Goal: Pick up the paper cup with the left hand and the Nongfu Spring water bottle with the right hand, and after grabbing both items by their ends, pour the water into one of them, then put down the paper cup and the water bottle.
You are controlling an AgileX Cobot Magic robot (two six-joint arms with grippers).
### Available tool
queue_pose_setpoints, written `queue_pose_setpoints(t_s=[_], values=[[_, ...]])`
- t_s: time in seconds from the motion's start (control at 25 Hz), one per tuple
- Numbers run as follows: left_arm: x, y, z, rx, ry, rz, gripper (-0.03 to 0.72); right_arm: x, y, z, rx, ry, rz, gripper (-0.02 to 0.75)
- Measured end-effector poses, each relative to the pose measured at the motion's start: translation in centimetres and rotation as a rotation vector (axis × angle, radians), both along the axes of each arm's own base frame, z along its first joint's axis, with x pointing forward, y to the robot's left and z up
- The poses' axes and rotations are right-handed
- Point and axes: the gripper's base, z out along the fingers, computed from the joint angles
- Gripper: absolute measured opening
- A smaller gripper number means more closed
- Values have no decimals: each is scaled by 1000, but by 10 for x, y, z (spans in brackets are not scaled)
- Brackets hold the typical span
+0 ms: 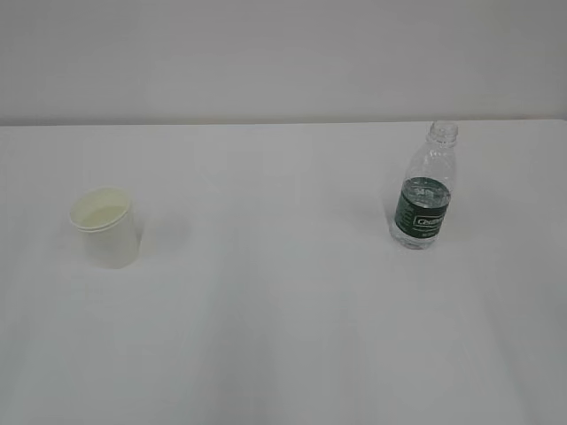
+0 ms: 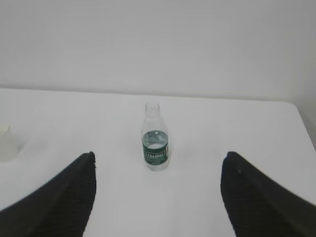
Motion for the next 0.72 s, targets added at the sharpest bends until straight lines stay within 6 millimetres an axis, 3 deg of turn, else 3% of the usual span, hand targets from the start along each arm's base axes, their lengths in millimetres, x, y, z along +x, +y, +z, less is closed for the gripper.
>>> queue_pose_setpoints(t_s=[0.32,0.44,0.72], values=[[-31,5,-5,-35,-118,-15,466,-26,-2,-24,9,220,31,589],[-40,8,-7,-35,-149,-14,465,-31,-3,-27,11,217,32,589],[-40,10,-6,-16,-154,2,448,-46,-7,-39,21,157,31,589]])
